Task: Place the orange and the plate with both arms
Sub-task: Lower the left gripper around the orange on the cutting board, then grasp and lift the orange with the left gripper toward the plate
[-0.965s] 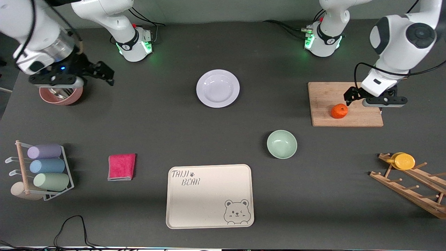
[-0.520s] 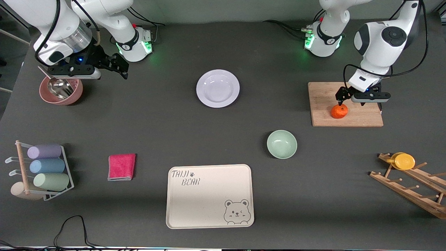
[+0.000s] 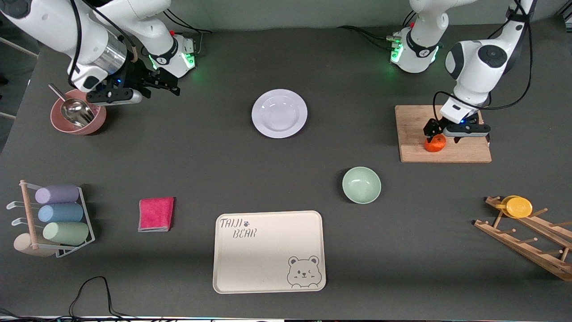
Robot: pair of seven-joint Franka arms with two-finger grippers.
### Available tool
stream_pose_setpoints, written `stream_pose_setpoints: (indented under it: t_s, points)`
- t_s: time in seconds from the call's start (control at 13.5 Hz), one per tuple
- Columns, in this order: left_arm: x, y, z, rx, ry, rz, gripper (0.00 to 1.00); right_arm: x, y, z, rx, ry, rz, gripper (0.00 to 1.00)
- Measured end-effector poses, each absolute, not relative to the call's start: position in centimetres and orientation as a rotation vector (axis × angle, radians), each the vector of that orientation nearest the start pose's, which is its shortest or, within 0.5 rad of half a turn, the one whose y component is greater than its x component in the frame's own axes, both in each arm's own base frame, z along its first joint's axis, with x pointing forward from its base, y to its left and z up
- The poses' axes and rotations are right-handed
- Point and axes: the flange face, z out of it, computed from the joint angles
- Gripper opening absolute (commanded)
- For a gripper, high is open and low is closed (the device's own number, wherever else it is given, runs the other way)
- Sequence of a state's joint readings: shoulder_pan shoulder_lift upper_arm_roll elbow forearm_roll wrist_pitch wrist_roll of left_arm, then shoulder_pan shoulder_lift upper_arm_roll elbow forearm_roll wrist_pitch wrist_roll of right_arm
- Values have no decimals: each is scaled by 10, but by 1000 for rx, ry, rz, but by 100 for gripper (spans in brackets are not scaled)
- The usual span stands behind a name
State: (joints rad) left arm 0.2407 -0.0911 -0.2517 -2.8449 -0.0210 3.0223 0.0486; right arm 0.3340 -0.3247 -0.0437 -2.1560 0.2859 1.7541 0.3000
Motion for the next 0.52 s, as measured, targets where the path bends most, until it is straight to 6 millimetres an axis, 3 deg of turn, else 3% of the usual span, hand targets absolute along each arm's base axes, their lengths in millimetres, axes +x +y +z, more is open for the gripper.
stream_pose_setpoints:
  t_s: [0.3,0.52]
  points:
    - [383,-2,220,-3113,44,-446,100,423,141,484,-2696,30,241,100]
    - [380,-2,208,-3125,38,-419,100,414,143,433,-2512,60,196,100]
